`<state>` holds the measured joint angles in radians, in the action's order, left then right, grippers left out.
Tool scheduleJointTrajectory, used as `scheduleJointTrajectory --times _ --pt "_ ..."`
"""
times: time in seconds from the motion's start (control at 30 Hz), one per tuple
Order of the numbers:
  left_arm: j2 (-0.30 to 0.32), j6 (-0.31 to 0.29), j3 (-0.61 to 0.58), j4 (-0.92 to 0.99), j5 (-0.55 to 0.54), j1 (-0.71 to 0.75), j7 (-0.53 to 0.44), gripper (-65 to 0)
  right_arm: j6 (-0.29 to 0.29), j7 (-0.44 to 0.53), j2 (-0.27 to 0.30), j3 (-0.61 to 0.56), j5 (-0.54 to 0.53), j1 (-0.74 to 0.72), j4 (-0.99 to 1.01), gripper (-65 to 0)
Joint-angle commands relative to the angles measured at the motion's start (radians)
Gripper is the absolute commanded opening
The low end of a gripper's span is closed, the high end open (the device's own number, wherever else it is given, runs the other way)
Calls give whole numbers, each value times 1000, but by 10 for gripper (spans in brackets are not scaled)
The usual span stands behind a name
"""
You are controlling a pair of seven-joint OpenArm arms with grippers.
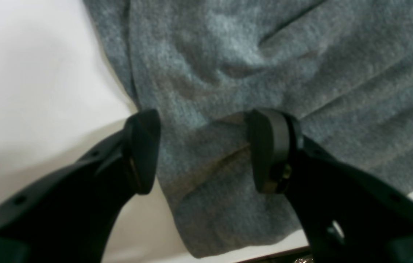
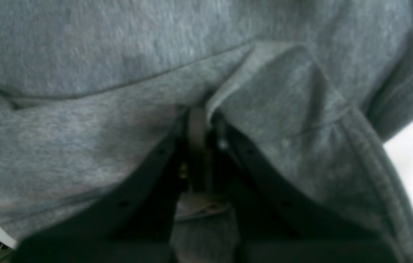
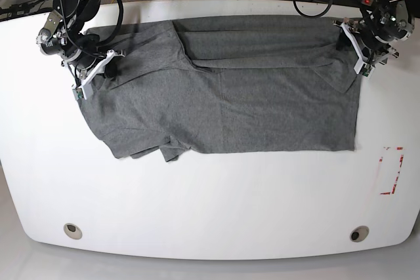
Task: Fold the T-shirt properly
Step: 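Open the right gripper and move it along the shirt's side edge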
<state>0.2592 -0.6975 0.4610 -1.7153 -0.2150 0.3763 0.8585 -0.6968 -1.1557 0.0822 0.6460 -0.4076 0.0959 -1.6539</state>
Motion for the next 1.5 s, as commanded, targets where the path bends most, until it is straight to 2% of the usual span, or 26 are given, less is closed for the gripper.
scheduleJointTrajectory --times 0.0,0.37,0.4,0.57,0.67,0.87,1.07,1.2,1.3,1.47 --pt "16 -1 2 -4 2 0 -6 -290 -1 18 37 4 -17 -26 -19 -650" --pt "18 -1 2 24 55 -3 -8 -290 -1 15 93 -1 -15 -106 -15 -650" --pt "18 -1 2 24 55 -3 -8 -290 -1 15 95 -2 -17 -107 -15 -633" --pt "18 -1 2 19 53 -3 -8 -290 -1 15 95 -1 -9 -123 -15 -398" --pt "18 -1 3 19 52 -3 -8 -290 -1 15 97 4 -9 -127 -15 -331" --pt "16 -1 12 1 42 -20 -8 -290 -1 16 146 1 -7 -153 -12 -325" --pt "12 -1 95 -53 -79 -38 -2 -290 -1 39 204 -1 -7 -233 131 -325" --pt "12 -1 124 -71 -134 -50 -2 -289 -1 96 242 -16 -7 -304 272 -325" --pt "12 -1 132 -76 -137 -81 0 -289 -1 141 281 -79 -7 -359 373 -327" --pt "12 -1 132 -78 -137 -93 0 -289 -1 274 331 -182 -7 -451 559 -328"
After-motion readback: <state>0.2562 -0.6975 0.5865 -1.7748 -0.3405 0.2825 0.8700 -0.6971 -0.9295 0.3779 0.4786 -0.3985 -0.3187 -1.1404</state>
